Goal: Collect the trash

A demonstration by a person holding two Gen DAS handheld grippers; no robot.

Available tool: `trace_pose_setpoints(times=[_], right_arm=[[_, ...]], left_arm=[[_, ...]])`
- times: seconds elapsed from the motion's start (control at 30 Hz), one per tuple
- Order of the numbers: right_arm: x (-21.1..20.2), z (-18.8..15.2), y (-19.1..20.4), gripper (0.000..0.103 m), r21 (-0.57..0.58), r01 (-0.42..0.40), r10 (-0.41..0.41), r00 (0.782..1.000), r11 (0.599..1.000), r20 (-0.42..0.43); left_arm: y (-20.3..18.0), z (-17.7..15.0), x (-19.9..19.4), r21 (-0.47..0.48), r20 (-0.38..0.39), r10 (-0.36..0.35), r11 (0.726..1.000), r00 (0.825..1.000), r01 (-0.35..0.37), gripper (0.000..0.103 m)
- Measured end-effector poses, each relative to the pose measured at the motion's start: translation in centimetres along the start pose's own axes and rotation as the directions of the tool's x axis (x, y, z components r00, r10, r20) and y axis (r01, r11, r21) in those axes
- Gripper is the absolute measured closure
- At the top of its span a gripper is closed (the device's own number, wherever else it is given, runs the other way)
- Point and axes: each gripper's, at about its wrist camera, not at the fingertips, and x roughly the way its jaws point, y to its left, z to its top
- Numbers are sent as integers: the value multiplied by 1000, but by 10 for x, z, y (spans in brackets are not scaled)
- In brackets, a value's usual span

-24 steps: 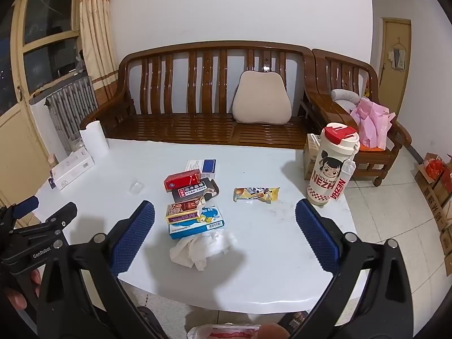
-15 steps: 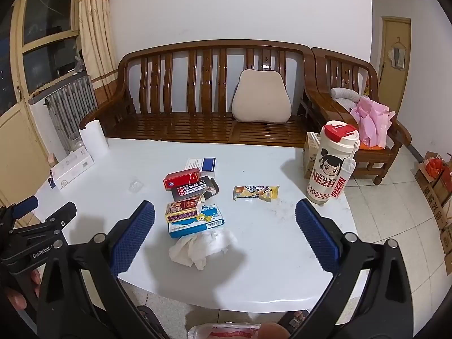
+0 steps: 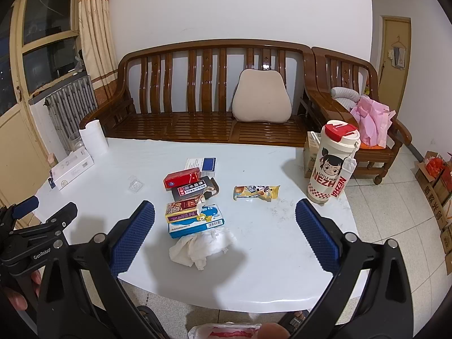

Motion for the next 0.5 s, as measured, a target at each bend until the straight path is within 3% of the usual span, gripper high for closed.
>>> trace_pose_setpoints(times=[0.5], right_arm=[[1, 1, 0, 5, 2, -2, 2, 1000, 1000, 1]], left_arm=[[0, 0, -1, 3, 5, 4, 1000, 1000, -4, 7]])
